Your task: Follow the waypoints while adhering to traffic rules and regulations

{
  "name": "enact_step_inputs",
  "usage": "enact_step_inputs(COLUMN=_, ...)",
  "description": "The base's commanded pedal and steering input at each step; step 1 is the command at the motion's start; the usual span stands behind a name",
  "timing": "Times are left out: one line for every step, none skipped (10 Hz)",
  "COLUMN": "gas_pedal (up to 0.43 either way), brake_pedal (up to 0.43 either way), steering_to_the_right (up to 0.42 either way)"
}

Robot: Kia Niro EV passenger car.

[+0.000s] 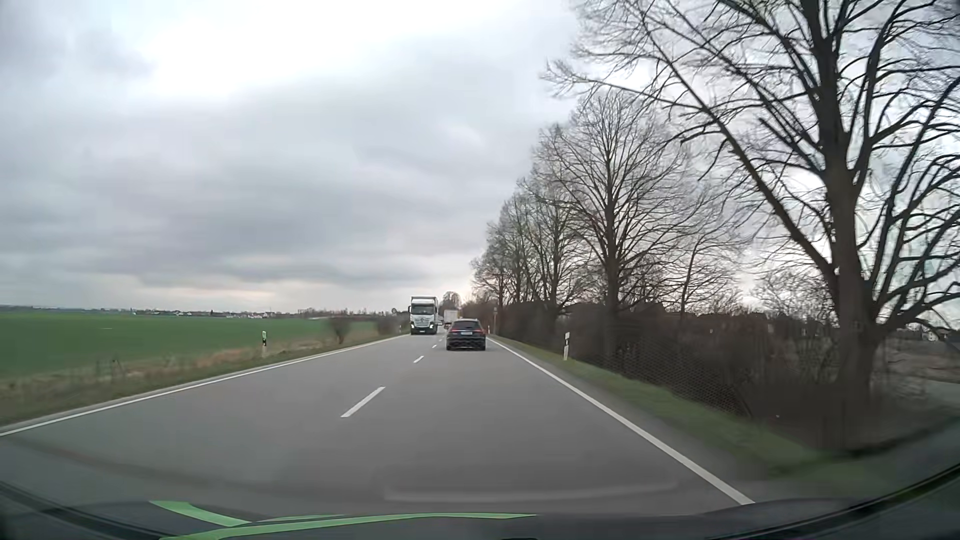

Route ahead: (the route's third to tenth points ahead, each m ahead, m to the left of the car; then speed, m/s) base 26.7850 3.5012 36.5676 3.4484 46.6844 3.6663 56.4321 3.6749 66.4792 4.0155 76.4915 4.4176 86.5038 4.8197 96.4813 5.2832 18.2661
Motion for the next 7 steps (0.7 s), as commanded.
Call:
enact_step_inputs(gas_pedal=0.189, brake_pedal=0.000, steering_to_the_right=-0.002)
enact_step_inputs(gas_pedal=0.189, brake_pedal=0.000, steering_to_the_right=-0.002)
enact_step_inputs(gas_pedal=0.189, brake_pedal=0.000, steering_to_the_right=-0.002)
enact_step_inputs(gas_pedal=0.189, brake_pedal=0.000, steering_to_the_right=-0.002)
enact_step_inputs(gas_pedal=0.189, brake_pedal=0.000, steering_to_the_right=-0.002)
enact_step_inputs(gas_pedal=0.189, brake_pedal=0.000, steering_to_the_right=-0.002)
enact_step_inputs(gas_pedal=0.189, brake_pedal=0.000, steering_to_the_right=-0.002)
